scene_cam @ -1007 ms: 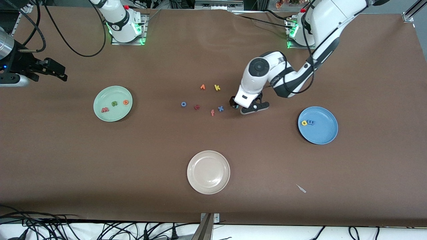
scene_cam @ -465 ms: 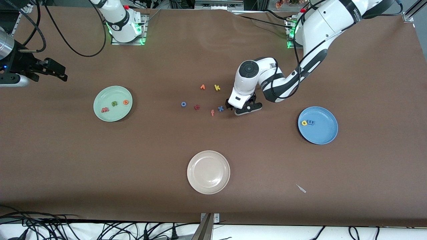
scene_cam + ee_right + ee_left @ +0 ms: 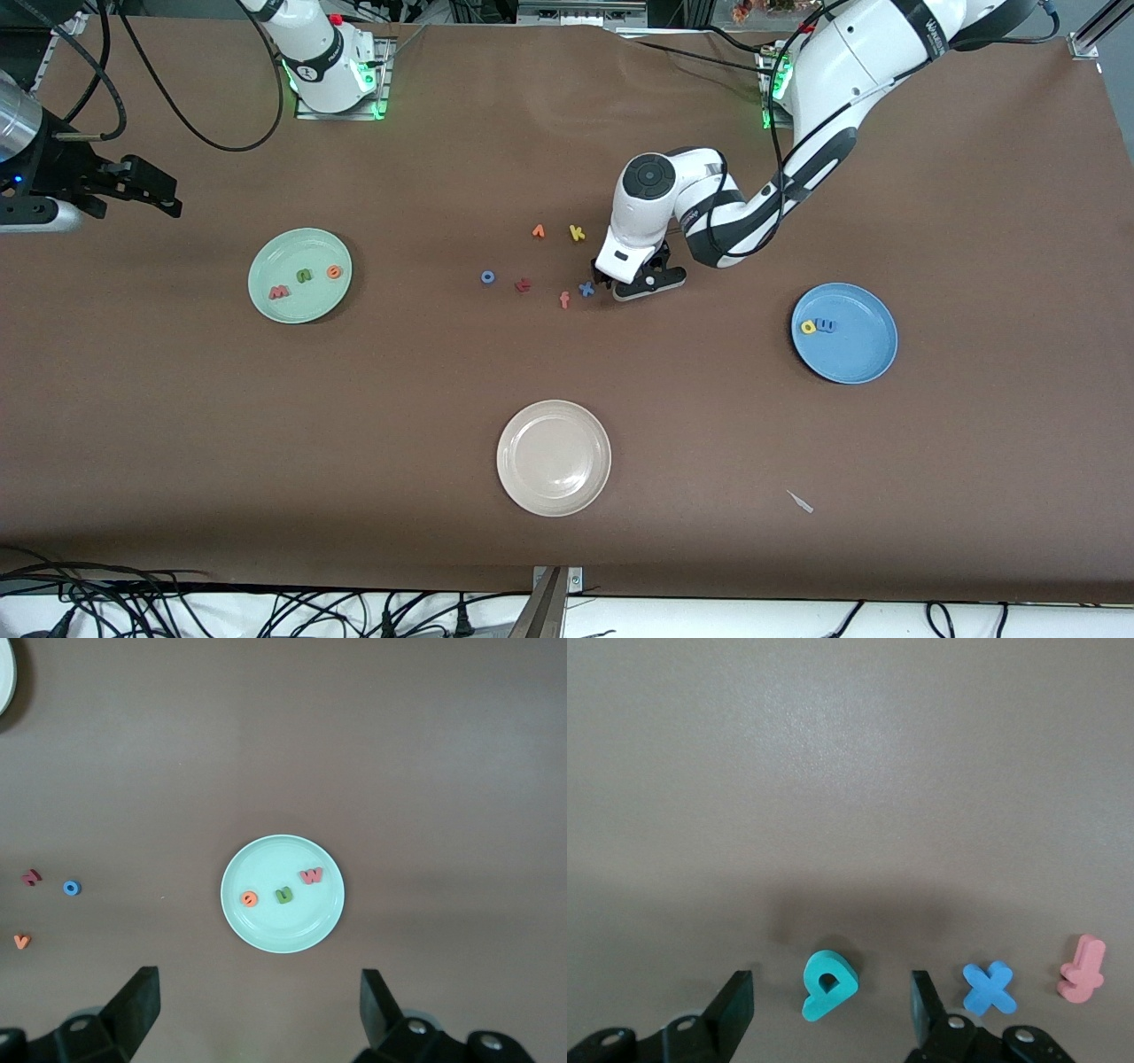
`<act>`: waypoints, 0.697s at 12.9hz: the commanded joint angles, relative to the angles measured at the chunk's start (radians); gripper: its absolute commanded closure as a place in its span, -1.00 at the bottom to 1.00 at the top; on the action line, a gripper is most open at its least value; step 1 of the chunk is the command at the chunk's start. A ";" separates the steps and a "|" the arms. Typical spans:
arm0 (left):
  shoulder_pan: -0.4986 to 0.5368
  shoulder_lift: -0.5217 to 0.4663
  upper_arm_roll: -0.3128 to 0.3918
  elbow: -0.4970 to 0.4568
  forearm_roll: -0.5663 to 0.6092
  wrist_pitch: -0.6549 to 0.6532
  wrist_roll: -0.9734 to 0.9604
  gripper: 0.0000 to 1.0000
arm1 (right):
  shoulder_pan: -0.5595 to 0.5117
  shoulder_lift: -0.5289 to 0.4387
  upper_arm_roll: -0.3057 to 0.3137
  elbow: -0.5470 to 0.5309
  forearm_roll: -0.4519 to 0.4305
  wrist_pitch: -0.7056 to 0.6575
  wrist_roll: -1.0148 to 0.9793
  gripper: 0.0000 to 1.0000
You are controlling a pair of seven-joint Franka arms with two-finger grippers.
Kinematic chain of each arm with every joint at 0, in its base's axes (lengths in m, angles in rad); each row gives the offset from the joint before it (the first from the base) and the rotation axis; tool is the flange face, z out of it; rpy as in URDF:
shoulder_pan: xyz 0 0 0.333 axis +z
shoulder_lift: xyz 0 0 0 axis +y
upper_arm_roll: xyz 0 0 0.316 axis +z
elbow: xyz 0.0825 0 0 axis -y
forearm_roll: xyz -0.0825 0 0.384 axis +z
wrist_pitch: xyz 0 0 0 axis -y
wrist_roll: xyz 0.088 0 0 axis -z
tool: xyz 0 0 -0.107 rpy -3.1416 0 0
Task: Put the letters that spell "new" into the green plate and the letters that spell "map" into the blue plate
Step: 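Close the left gripper on the teal letter and lift it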
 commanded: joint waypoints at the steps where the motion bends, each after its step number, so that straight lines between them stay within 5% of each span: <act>1: -0.014 0.019 0.008 0.021 0.029 -0.011 -0.023 -0.47 | -0.002 0.002 0.003 0.009 -0.001 0.005 0.009 -1.00; 9: -0.047 0.031 0.033 0.023 0.028 -0.011 -0.026 -0.17 | -0.002 0.011 0.003 0.009 -0.008 0.056 0.009 -1.00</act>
